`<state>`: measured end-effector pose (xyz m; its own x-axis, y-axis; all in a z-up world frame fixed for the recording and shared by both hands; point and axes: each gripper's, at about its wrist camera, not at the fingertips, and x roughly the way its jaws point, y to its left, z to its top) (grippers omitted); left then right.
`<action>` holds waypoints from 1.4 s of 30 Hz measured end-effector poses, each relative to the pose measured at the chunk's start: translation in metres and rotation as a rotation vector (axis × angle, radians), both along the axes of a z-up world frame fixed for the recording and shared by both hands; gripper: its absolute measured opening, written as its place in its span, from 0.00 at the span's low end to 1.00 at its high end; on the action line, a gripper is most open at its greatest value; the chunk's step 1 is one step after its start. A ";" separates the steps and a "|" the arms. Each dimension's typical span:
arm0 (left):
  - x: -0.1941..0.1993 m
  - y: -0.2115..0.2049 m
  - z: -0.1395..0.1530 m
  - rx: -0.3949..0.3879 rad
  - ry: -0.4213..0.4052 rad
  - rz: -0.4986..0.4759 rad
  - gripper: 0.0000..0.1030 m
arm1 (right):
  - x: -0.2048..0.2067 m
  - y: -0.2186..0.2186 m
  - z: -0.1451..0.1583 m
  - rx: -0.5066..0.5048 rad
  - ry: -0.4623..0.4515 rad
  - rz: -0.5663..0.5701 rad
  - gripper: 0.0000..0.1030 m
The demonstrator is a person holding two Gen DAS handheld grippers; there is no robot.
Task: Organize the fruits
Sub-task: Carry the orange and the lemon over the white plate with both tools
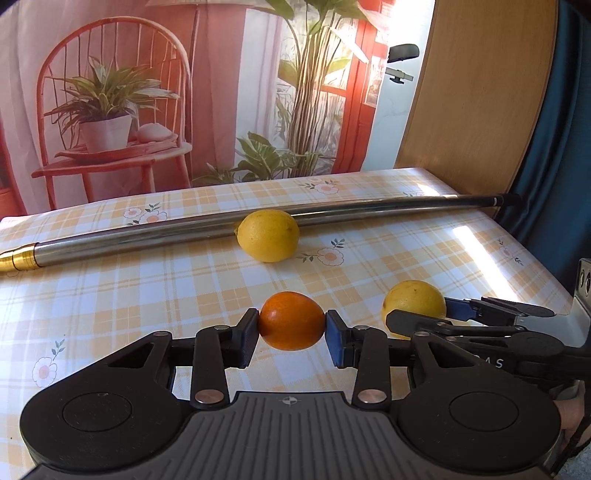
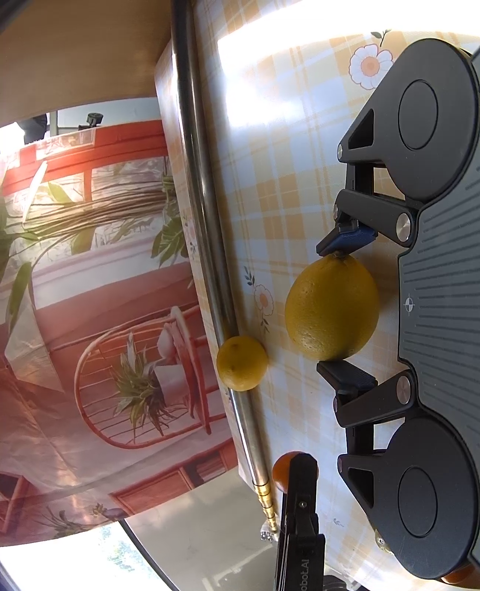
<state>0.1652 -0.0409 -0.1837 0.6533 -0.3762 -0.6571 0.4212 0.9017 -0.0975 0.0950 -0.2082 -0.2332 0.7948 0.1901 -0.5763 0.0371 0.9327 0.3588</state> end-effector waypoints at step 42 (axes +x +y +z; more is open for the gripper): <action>-0.138 0.061 -0.015 -0.092 0.195 -0.053 0.39 | -0.098 0.040 0.056 0.017 -0.033 0.051 0.54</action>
